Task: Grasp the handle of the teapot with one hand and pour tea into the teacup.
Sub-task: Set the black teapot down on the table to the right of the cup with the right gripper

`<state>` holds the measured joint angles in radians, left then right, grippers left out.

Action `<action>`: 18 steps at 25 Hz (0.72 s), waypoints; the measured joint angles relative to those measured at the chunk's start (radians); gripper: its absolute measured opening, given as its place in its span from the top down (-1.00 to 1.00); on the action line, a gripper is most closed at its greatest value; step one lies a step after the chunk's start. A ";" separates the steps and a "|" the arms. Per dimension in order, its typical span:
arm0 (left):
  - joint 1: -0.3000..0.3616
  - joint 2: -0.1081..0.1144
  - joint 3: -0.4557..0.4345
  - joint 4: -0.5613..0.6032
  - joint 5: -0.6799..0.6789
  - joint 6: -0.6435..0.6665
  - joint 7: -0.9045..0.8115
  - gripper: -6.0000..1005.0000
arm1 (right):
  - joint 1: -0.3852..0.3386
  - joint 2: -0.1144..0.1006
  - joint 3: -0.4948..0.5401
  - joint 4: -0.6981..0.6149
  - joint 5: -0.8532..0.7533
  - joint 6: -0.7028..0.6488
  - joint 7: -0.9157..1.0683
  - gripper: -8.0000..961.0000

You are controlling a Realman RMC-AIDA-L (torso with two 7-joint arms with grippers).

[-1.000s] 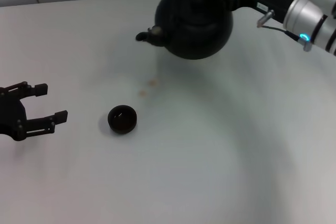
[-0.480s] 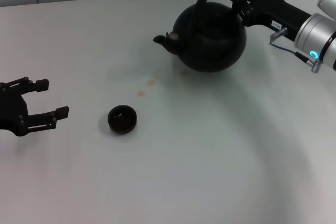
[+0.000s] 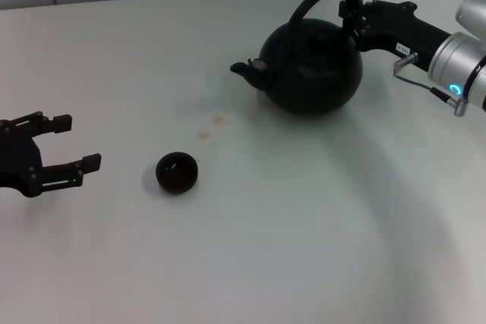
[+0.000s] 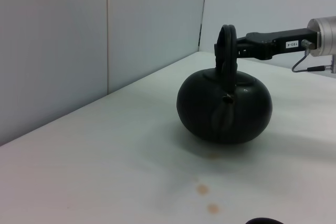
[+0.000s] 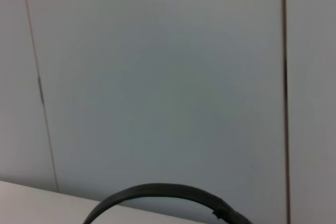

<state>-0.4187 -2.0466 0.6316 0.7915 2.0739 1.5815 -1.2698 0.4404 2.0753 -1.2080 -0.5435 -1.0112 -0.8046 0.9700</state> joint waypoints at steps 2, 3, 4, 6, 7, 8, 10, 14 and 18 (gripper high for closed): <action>0.000 0.000 0.001 0.000 0.000 0.000 0.000 -0.69 | 0.002 0.000 -0.003 0.000 -0.001 0.009 -0.001 0.56; 0.000 0.000 0.002 0.000 0.000 0.000 0.000 -0.69 | 0.002 0.000 -0.003 0.000 -0.001 0.009 -0.001 0.56; -0.001 0.000 0.002 0.000 0.000 0.000 0.000 -0.69 | 0.003 0.000 -0.005 0.000 -0.001 0.015 -0.002 0.55; -0.002 0.000 0.003 0.000 0.000 0.000 0.000 -0.69 | 0.004 0.000 -0.006 0.001 -0.002 0.021 -0.003 0.54; -0.002 0.000 0.003 0.000 0.000 0.000 0.000 -0.69 | 0.005 0.000 -0.008 0.001 -0.002 0.022 -0.002 0.54; -0.003 0.000 0.003 0.000 0.000 0.000 0.000 -0.69 | 0.005 0.000 -0.008 0.001 -0.002 0.022 -0.002 0.53; -0.005 0.000 0.003 0.000 0.000 0.000 0.000 -0.69 | 0.007 0.000 -0.005 0.000 -0.002 0.023 0.002 0.53; -0.008 0.000 0.003 0.000 0.000 0.000 0.000 -0.69 | 0.010 0.000 -0.001 -0.003 -0.003 0.024 0.005 0.51; -0.009 0.001 0.001 0.000 0.000 0.000 0.000 -0.69 | 0.012 0.000 -0.001 -0.007 -0.003 0.025 0.002 0.49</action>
<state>-0.4280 -2.0454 0.6324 0.7914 2.0738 1.5817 -1.2699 0.4527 2.0753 -1.2088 -0.5500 -1.0139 -0.7795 0.9720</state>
